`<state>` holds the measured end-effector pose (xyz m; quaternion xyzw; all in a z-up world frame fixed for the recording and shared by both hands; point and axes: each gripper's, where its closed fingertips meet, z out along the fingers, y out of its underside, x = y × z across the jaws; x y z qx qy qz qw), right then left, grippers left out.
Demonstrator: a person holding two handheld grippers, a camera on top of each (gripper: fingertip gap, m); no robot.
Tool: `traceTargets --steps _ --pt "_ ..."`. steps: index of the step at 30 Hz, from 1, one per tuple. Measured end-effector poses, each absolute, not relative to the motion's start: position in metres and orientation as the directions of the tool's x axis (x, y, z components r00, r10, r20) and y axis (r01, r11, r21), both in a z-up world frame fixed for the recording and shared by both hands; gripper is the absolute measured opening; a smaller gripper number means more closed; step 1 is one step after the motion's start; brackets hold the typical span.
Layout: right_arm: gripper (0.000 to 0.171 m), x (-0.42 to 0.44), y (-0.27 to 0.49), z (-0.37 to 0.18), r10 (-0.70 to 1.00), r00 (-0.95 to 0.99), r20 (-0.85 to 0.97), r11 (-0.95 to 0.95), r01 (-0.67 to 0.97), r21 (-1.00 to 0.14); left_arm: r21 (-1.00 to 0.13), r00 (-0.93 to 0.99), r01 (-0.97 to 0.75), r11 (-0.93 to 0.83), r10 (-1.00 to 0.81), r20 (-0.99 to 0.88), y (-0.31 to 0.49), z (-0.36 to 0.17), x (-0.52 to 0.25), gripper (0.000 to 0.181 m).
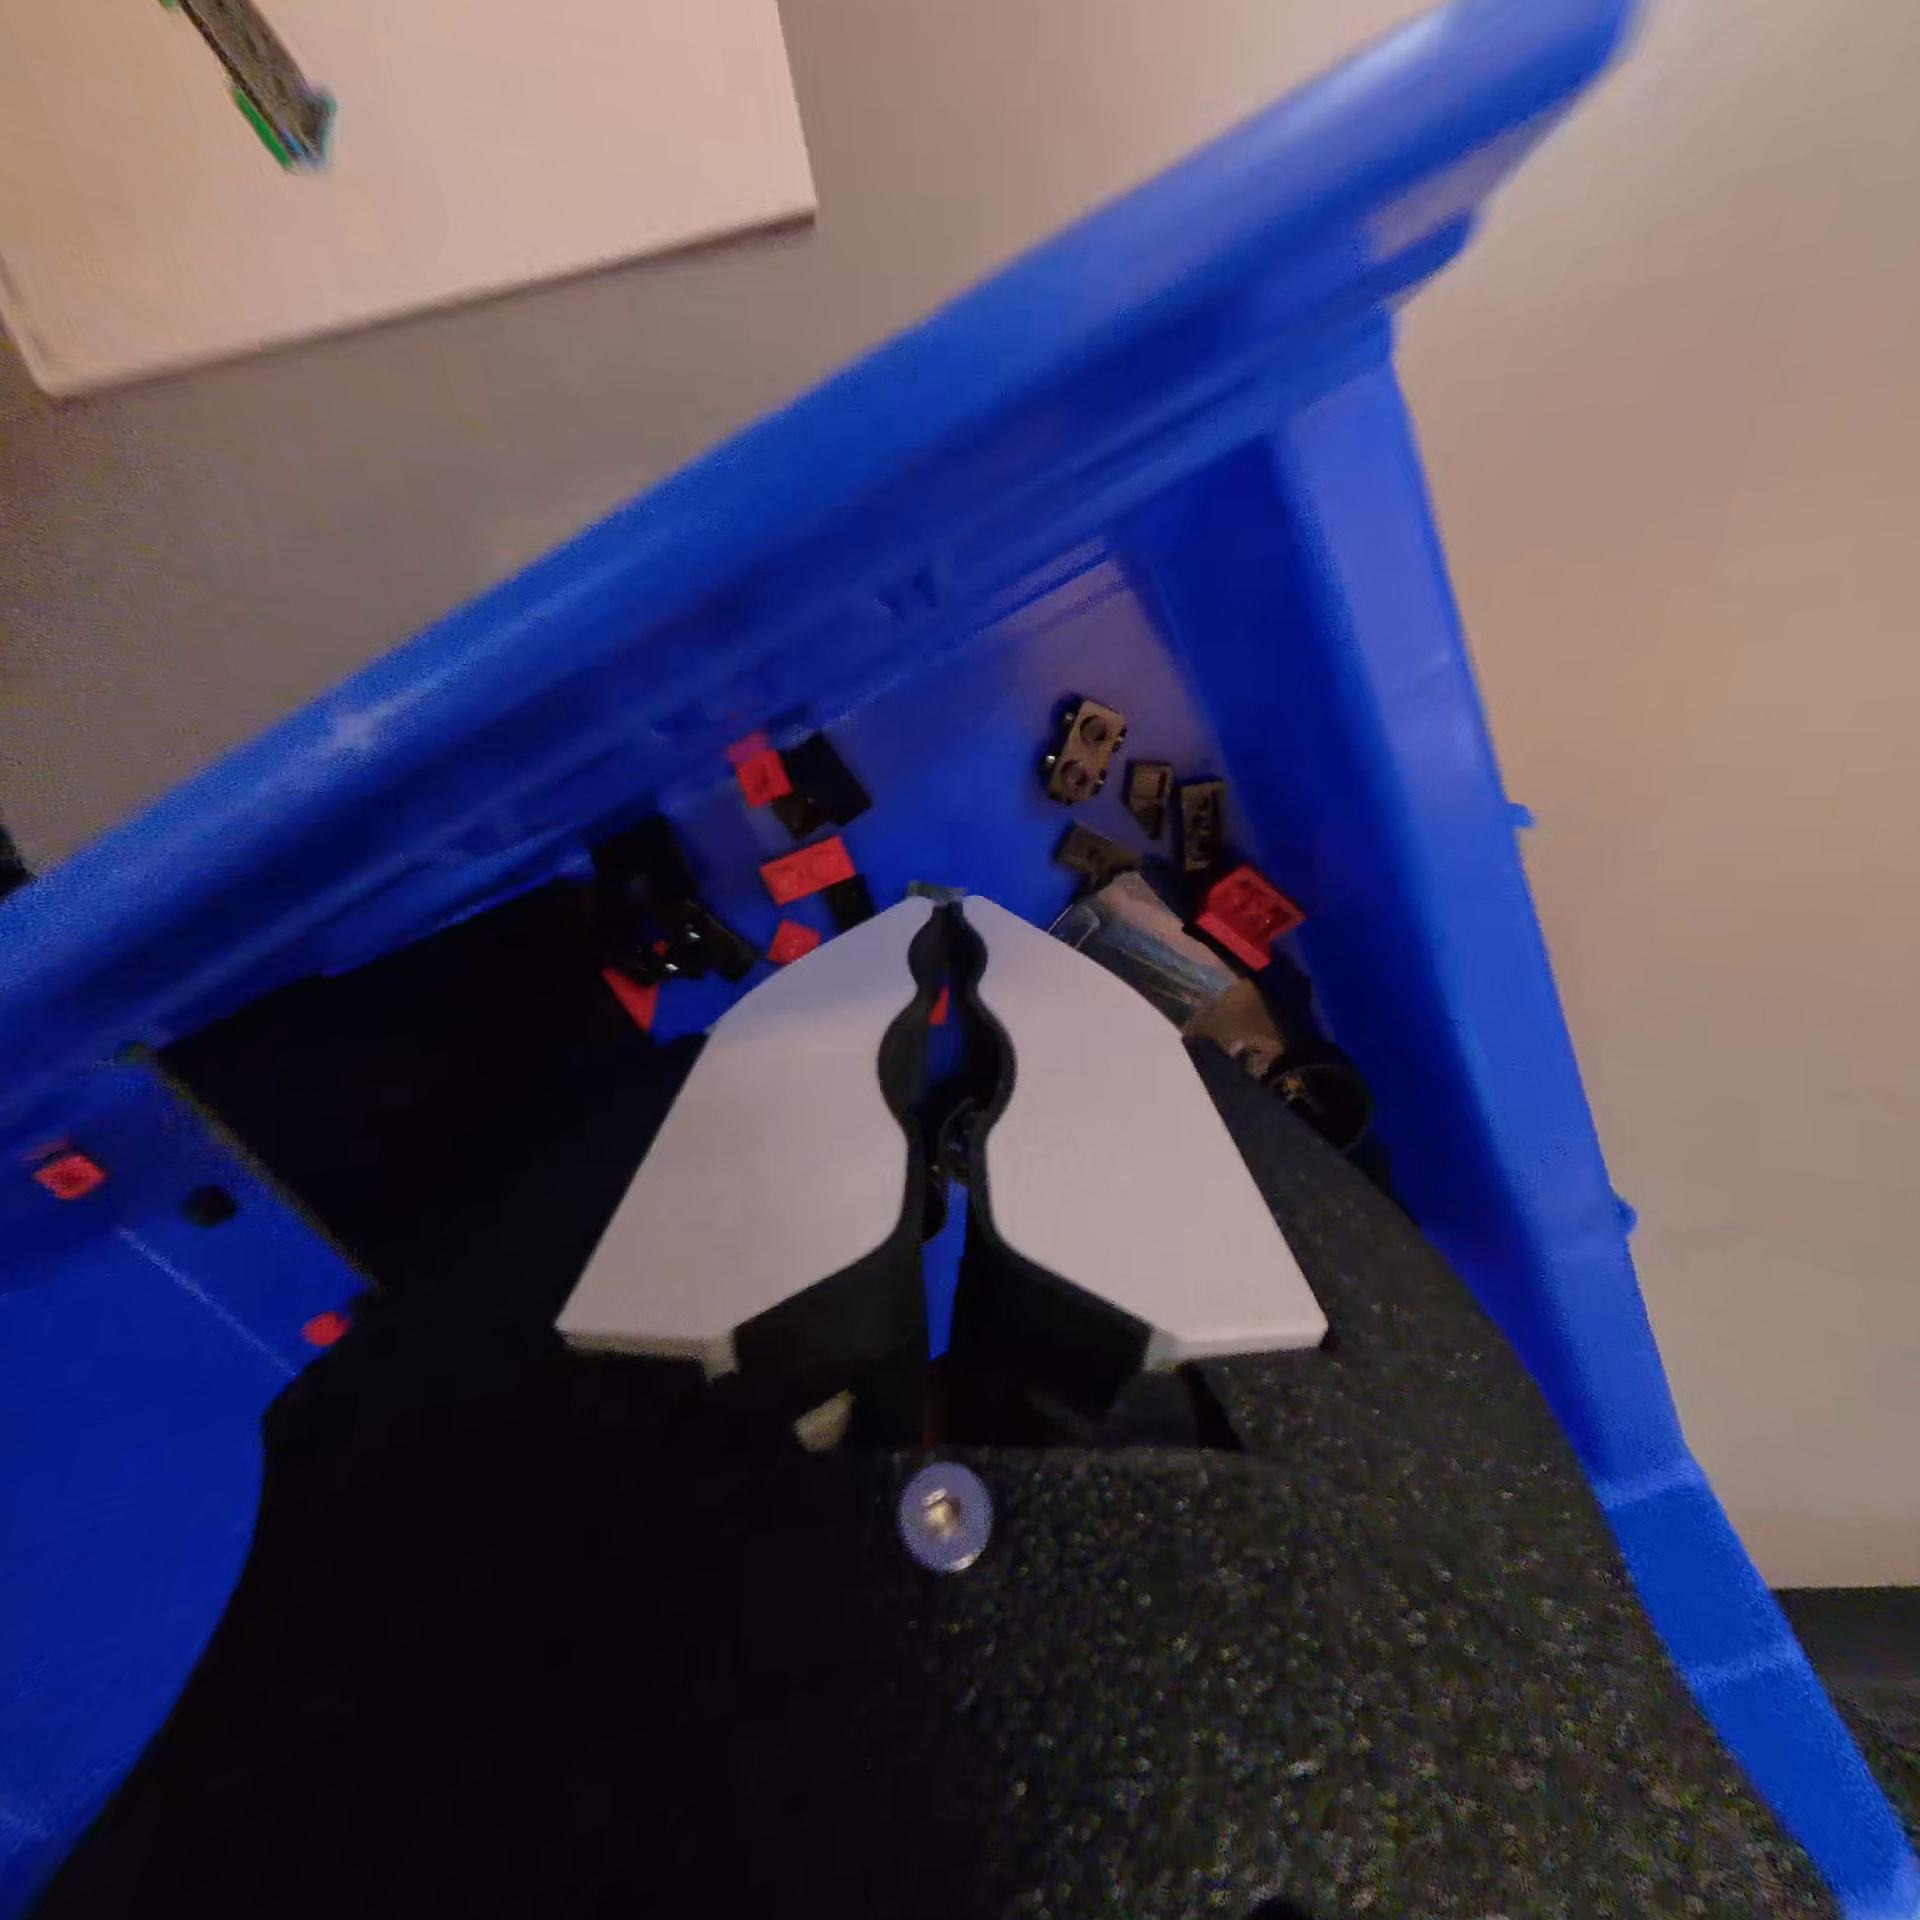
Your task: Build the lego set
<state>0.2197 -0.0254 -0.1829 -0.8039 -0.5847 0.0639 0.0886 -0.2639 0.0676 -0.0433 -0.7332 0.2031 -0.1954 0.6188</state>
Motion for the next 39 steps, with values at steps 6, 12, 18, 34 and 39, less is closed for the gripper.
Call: traceTargets --steps 6,12,18,34,39 --pt "0.000 0.210 -0.032 -0.133 0.914 0.404 0.030 -0.368 0.861 -0.351 -0.991 0.777 -0.038 -0.127 -0.628 0.050 0.059 -0.037 -0.246 0.012" --pt "0.000 0.225 -0.033 -0.131 0.892 0.445 0.083 -0.398 0.859 -0.323 -0.995 0.719 -0.049 -0.090 -0.695 0.028 0.055 -0.038 -0.232 0.012" --pt "0.016 0.236 -0.039 -0.155 0.933 0.361 0.009 -0.349 0.908 -0.231 -0.991 0.758 -0.018 -0.135 -0.648 0.074 0.058 -0.045 -0.253 0.011" --pt "0.019 0.230 -0.029 -0.192 0.986 0.167 -0.003 -0.165 0.976 -0.143 -0.984 0.811 -0.055 -0.169 -0.582 0.055 0.056 -0.043 -0.260 0.011" --pt "0.019 0.229 -0.031 -0.193 0.988 0.156 0.013 -0.152 0.976 -0.155 -0.983 0.799 -0.065 -0.170 -0.599 0.051 0.056 -0.044 -0.253 0.012"
